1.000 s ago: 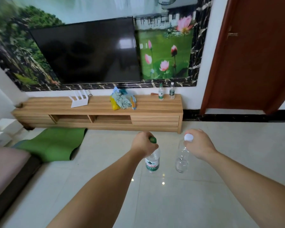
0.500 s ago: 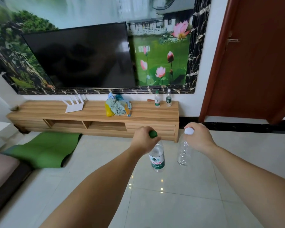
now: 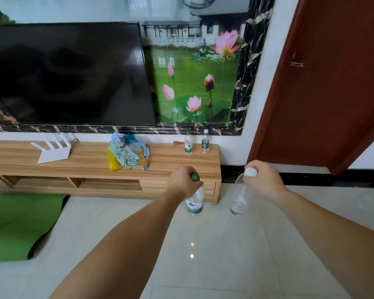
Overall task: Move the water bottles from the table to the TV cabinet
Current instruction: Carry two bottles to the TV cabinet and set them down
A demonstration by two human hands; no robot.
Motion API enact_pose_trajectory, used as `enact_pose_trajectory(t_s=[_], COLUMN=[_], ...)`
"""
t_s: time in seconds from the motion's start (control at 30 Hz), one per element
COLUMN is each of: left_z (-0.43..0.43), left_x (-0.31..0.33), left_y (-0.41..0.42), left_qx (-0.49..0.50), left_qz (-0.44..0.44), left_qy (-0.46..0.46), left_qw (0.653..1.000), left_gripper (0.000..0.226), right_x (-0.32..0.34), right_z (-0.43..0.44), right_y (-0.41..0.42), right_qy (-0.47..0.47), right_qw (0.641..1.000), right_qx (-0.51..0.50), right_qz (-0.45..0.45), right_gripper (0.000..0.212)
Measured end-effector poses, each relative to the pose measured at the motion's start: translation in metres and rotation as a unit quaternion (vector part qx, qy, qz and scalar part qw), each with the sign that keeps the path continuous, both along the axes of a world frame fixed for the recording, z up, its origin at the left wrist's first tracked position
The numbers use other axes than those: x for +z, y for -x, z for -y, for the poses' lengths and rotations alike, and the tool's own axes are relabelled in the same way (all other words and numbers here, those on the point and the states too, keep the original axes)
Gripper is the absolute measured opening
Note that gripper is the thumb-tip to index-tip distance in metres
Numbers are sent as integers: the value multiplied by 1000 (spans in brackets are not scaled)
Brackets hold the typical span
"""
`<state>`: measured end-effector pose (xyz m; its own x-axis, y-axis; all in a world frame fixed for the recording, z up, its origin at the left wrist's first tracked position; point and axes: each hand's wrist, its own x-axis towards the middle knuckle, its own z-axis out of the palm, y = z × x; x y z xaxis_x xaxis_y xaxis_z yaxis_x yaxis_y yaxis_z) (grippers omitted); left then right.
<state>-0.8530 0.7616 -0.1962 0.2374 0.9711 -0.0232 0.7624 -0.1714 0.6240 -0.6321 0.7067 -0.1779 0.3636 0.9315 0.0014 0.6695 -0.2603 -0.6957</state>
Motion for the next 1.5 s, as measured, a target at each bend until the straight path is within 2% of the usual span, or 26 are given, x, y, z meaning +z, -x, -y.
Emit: enact_pose_trajectory(t_s=[0.23, 0.47, 0.67, 0.8, 1.03, 1.27, 1.5], left_z=[-102, -192, -261, -301, -392, -490, -556], left_x=[-6, -27, -37, -46, -71, -98, -115], left_y=[-24, -50, -74, -78, -78, -78, -97], left_qx=[-8, 31, 50, 58, 46, 29, 65], left_qz=[-20, -58, -71, -78, -107, -99, -93], left_qy=[-17, 20, 26, 51, 74, 125, 152], left_qw=[1000, 998, 996, 994, 990, 987, 982], left_gripper=[20, 17, 19, 26, 29, 37, 39], right_x=[-14, -39, -59, -77, -86, -103, -124], right_z=[-98, -212, -302, -339, -430, -521, -589], right_y=[-18, -49, -74, -77, -83, -76, -89], right_qy=[30, 42, 75, 96, 112, 141, 167], right_qw=[999, 998, 994, 989, 987, 981, 970], right_qx=[11, 39, 68, 114, 113, 125, 170], right_qz=[33, -40, -46, -21, -14, 38, 49], right_gripper=[20, 24, 26, 19, 22, 18, 14])
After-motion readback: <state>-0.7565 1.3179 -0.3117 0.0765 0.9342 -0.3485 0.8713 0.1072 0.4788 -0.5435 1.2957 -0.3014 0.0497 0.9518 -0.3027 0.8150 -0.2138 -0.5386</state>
